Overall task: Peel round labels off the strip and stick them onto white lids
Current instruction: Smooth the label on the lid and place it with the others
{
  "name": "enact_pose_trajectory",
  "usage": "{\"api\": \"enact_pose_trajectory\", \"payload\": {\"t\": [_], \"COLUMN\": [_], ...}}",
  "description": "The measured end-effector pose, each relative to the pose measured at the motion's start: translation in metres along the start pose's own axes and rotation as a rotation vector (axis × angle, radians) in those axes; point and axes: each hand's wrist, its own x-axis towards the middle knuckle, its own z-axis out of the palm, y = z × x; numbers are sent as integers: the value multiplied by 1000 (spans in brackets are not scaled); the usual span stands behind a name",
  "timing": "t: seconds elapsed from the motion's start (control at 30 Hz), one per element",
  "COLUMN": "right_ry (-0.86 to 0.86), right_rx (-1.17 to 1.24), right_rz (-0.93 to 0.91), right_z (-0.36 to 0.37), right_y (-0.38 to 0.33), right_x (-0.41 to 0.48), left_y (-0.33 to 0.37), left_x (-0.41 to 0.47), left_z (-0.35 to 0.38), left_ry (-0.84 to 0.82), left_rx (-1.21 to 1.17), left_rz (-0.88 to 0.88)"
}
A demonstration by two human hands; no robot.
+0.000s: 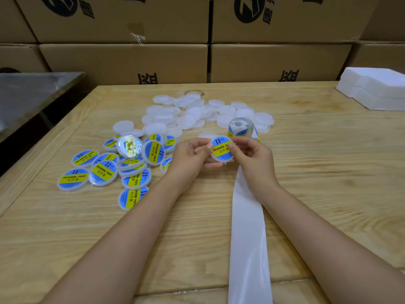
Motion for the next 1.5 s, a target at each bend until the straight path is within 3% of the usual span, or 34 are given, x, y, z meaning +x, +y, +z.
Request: {"api": "enact_pose_trajectory", "payload": {"t": [0.27,0.43,0.73,1.07,1.23,1.37,1.5], "right_ry": [124,25,-78,-37,167,336,341], "right_rx": [-41,-141,-122,-62,18,37,55], "right_rz": [26,40,-126,-74,-45,65,97], "right_z": [0,4,4,2,-1,-10,-10], "right_y": [2,1,-7,-6,-4,1,3], "right_x": [0,-3,-8,-7,-2,6,8], "left_y": [-6,-7,0,-3,-1,4,5], "left_x": [-4,-2,3,4,5,9,9], "left_z": [6,5,-7,-7,-13,-36,-44], "left_ry": [-72,5,128,142,387,509,517], "left_rx": [61,58,-47,402,996,1529,1715], "left_rz": [14,60,34,197,498,379,285]}}
